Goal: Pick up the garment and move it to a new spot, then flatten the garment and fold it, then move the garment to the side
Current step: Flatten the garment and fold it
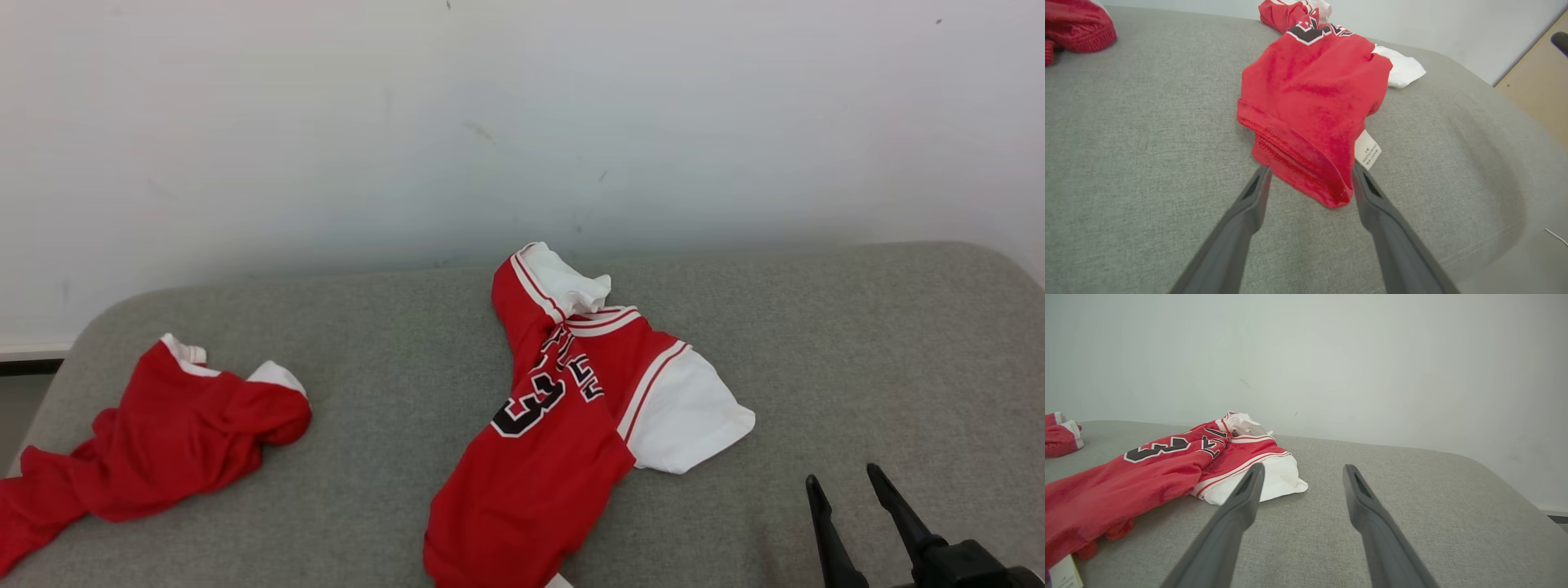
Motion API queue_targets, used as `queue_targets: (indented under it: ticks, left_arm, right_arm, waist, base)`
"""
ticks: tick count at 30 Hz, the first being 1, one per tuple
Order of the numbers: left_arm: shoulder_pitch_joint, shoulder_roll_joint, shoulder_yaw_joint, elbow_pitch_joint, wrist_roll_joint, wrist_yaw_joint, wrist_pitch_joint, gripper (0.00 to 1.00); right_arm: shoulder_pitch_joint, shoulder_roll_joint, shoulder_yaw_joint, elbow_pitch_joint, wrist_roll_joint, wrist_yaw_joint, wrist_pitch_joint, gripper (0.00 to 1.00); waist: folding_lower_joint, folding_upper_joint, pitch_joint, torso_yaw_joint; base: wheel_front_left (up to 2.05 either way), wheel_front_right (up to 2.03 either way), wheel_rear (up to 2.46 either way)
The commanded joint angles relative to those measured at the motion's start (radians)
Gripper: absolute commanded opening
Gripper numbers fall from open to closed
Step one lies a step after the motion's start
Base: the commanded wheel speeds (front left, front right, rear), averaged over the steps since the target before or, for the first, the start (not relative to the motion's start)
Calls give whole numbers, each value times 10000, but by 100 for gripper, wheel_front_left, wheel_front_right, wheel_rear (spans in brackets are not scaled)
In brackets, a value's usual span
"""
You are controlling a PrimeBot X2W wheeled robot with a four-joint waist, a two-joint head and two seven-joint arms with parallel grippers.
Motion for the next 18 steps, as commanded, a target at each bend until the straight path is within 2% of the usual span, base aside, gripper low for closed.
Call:
queue_targets:
  ticks: [1, 7, 14, 18]
  left_arm:
    - [-74, 19, -94, 65, -19, -54, 121, 100]
    - [-387, -45, -685, 642, -315, -259, 729, 100]
    - [-1018, -89, -1256, 1160, -440, -320, 487, 100]
    - [-1418, -92, -1384, 1629, -475, -170, 308, 100]
  right_arm:
    - [-122, -101, 16, 47, 50, 1, 7, 100]
    - [-722, -115, 322, 504, -76, 1, 7, 100]
    - [-1285, -204, 622, 819, 82, 1, 8, 100]
    - [-1422, -229, 779, 896, 141, 1, 8, 100]
  waist:
    - [0, 0, 46, 24]
    - [0, 0, 332, -21]
    - [0, 0, 626, -133]
    - [0, 0, 794, -229]
  base:
    - [0, 0, 0]
    - [0, 0, 0]
    - [0, 0, 0]
    - [0, 0, 0]
